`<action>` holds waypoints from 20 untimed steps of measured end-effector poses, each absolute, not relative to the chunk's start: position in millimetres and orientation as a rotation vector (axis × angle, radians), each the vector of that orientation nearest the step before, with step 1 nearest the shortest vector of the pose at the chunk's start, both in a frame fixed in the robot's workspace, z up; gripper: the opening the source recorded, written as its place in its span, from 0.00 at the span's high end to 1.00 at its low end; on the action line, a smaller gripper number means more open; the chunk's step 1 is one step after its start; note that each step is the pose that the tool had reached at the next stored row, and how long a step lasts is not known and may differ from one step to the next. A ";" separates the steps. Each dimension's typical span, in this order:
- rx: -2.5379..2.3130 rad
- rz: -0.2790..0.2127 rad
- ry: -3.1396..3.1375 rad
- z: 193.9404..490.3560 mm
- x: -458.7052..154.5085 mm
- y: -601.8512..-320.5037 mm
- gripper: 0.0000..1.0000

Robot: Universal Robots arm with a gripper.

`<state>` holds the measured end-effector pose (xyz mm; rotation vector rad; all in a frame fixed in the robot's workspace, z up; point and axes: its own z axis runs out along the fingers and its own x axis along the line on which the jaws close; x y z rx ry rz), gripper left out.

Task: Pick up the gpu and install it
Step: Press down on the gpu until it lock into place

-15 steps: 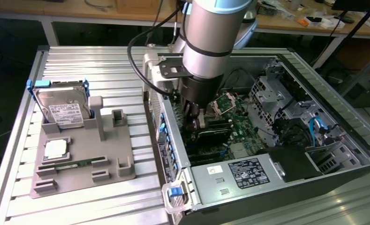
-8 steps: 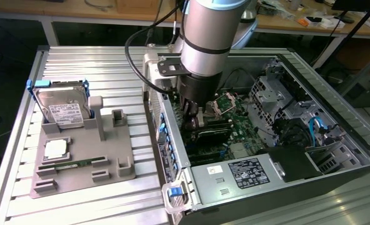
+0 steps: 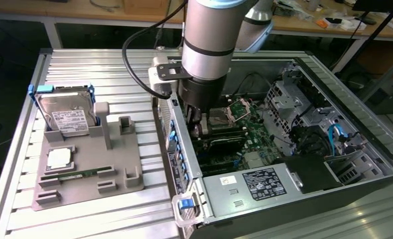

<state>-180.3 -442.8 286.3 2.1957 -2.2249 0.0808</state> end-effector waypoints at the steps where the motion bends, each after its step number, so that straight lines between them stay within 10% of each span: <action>1: 2.196 0.081 -2.225 286.3 -182.0 -442.2 0.89; 20: 2.194 0.084 -2.226 287.9 -191.0 -438.2 0.89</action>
